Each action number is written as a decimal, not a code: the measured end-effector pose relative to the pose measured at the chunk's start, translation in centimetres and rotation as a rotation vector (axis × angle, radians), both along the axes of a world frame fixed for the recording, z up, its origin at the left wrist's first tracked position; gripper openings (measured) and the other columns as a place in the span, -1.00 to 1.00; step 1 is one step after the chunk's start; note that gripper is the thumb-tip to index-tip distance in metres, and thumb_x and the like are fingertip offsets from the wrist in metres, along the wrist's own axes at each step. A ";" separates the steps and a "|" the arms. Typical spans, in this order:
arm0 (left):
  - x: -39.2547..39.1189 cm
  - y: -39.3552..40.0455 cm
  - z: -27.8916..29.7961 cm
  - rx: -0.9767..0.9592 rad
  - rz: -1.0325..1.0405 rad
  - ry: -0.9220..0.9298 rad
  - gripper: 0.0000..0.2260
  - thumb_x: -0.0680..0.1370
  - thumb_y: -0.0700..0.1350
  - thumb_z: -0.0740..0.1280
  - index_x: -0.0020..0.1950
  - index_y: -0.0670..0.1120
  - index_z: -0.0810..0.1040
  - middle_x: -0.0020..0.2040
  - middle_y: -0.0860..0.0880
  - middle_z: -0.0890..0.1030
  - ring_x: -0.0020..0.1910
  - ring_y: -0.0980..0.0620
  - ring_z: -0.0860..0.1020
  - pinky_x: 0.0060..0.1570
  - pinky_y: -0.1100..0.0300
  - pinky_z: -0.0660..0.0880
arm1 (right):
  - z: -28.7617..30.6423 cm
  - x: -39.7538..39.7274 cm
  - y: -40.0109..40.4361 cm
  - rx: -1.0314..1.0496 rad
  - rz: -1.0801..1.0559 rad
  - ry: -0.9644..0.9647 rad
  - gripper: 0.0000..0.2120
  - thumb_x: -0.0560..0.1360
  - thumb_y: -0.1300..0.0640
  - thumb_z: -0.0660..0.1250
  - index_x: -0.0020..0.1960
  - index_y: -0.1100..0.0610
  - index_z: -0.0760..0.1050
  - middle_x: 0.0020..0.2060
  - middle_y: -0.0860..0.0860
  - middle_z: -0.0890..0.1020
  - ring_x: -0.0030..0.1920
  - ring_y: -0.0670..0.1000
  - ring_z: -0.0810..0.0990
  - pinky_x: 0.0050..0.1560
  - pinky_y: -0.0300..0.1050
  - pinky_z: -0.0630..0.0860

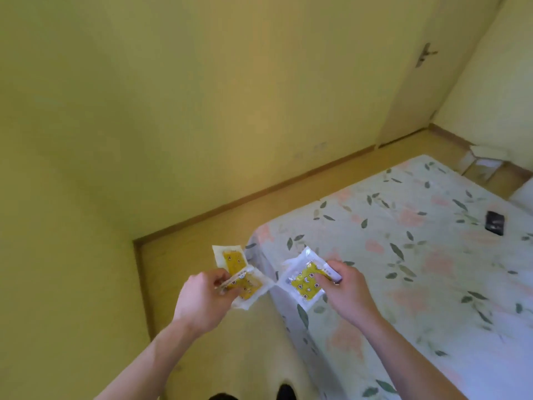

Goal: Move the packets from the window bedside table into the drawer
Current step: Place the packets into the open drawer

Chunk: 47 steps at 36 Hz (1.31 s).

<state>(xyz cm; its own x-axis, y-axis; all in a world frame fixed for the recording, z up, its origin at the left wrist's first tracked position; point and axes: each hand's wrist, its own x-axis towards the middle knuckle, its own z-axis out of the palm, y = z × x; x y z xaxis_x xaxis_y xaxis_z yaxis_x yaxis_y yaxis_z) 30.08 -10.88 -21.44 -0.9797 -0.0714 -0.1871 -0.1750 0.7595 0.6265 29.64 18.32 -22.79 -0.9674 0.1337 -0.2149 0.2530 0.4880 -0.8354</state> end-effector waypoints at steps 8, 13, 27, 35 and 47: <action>-9.5 -9.3 -0.4 0.041 0.217 -0.003 -0.85 0.43 0.07 0.50 -0.24 0.05 0.62 -0.36 0.14 0.64 -0.40 0.05 0.56 -0.38 0.08 0.51 | 0.2 -16.6 -9.0 0.074 0.230 0.015 -0.81 0.49 0.06 0.39 -0.21 0.15 0.51 -0.30 0.16 0.57 -0.41 -0.06 0.31 -0.37 -0.11 0.25; -17.7 -14.4 -1.3 0.069 0.227 0.002 -0.86 0.44 0.06 0.51 -0.25 0.07 0.61 -0.36 0.19 0.64 -0.43 0.10 0.54 -0.45 0.22 0.43 | -0.9 -25.8 -14.5 0.071 0.225 0.020 -0.75 0.49 0.06 0.40 -0.24 0.17 0.43 -0.43 0.06 0.47 -0.43 -0.05 0.27 -0.39 -0.13 0.22; -47.4 -17.4 0.5 0.034 -0.098 -0.086 -0.85 0.43 0.06 0.45 -0.28 0.06 0.57 -0.38 0.12 0.59 -0.45 0.11 0.46 -0.40 0.11 0.41 | -1.2 -43.2 -16.7 -0.036 -0.107 -0.027 -0.87 0.52 0.13 0.42 -0.20 -0.03 0.64 -0.44 -0.16 0.58 -0.45 -0.18 0.47 -0.38 -0.32 0.35; -63.7 -11.9 0.6 0.044 -0.203 -0.082 -0.89 0.41 0.05 0.45 -0.26 0.05 0.60 -0.34 0.09 0.62 -0.33 0.05 0.57 -0.29 0.01 0.52 | -3.4 -56.1 -12.6 -0.067 -0.253 -0.030 -0.92 0.54 0.11 0.45 -0.12 -0.04 0.65 -0.38 -0.17 0.65 -0.41 -0.20 0.56 -0.33 -0.23 0.45; -84.3 -2.8 1.4 0.013 -0.423 -0.033 -0.88 0.39 0.08 0.49 -0.27 0.10 0.60 -0.31 0.17 0.64 -0.30 0.19 0.57 -0.24 0.12 0.52 | -1.7 -73.3 -4.7 -0.040 -0.398 -0.013 -0.95 0.55 0.08 0.43 -0.06 -0.05 0.66 -0.26 -0.11 0.71 -0.24 -0.05 0.68 -0.16 0.02 0.61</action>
